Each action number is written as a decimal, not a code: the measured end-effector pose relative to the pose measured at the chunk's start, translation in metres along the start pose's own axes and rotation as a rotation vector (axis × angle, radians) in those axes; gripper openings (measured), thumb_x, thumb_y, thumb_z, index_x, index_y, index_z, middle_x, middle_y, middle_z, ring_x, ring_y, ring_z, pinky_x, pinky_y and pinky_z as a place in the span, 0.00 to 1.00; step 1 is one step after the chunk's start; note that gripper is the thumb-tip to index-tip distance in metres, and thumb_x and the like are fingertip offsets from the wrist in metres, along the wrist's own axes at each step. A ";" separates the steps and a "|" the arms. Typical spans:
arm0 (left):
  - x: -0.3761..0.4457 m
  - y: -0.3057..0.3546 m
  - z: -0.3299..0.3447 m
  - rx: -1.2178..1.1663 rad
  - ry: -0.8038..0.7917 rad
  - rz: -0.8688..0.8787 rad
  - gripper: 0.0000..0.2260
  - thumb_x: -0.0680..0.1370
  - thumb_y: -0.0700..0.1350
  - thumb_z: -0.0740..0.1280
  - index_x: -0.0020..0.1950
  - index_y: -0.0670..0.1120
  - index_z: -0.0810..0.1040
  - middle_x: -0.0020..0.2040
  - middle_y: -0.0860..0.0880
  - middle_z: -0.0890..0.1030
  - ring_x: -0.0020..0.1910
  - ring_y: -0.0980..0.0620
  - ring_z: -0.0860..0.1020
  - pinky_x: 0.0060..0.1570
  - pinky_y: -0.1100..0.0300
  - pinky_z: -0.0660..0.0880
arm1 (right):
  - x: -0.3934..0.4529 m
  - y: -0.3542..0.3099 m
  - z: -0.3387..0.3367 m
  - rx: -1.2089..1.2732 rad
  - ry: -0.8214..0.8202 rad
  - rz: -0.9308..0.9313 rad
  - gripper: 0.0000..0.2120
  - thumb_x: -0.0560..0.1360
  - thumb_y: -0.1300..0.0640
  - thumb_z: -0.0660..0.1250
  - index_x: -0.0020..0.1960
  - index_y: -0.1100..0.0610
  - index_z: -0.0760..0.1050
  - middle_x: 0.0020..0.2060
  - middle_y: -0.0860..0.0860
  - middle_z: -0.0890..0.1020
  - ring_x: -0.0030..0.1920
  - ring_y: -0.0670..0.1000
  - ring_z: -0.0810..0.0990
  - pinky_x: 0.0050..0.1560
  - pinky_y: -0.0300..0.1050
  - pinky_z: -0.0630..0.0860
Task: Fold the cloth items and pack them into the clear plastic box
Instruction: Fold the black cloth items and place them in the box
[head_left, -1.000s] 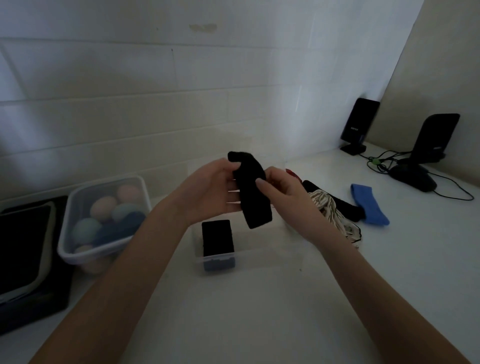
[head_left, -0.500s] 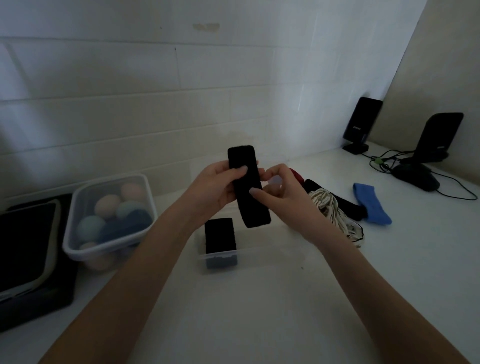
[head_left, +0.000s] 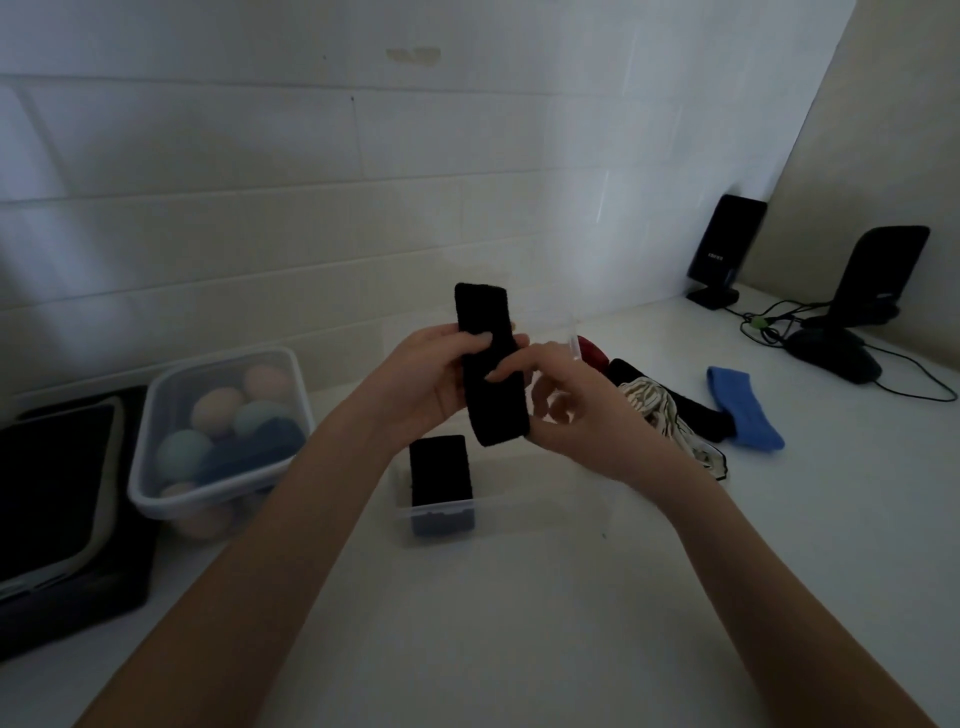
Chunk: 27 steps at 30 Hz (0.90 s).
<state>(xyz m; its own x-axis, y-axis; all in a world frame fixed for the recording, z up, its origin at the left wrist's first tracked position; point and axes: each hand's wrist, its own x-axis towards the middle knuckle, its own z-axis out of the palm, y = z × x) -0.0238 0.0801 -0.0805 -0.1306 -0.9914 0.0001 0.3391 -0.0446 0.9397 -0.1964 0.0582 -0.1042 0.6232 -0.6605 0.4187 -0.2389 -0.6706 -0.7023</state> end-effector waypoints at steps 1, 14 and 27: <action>0.000 0.001 -0.001 -0.021 -0.001 -0.007 0.11 0.79 0.40 0.58 0.57 0.38 0.77 0.50 0.45 0.83 0.46 0.49 0.83 0.49 0.57 0.81 | 0.000 0.000 0.001 -0.040 0.005 -0.013 0.19 0.69 0.65 0.70 0.53 0.45 0.75 0.45 0.50 0.72 0.36 0.43 0.70 0.36 0.31 0.67; -0.003 -0.015 0.013 0.335 0.060 0.065 0.11 0.74 0.30 0.64 0.51 0.40 0.80 0.44 0.45 0.83 0.40 0.54 0.84 0.42 0.64 0.81 | 0.006 -0.004 -0.001 0.114 0.373 0.154 0.11 0.69 0.48 0.67 0.44 0.55 0.78 0.57 0.51 0.76 0.57 0.41 0.74 0.51 0.37 0.74; -0.011 -0.016 0.023 0.339 -0.153 -0.030 0.10 0.77 0.36 0.62 0.56 0.44 0.78 0.49 0.46 0.85 0.47 0.47 0.84 0.47 0.59 0.81 | 0.000 -0.017 -0.006 0.509 0.295 0.219 0.15 0.74 0.66 0.66 0.57 0.51 0.76 0.47 0.61 0.82 0.48 0.52 0.81 0.50 0.48 0.79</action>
<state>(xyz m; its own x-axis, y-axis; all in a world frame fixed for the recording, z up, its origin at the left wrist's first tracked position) -0.0494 0.0945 -0.0873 -0.2826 -0.9592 -0.0018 0.0088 -0.0045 1.0000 -0.1971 0.0675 -0.0891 0.3506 -0.8787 0.3240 0.0921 -0.3119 -0.9456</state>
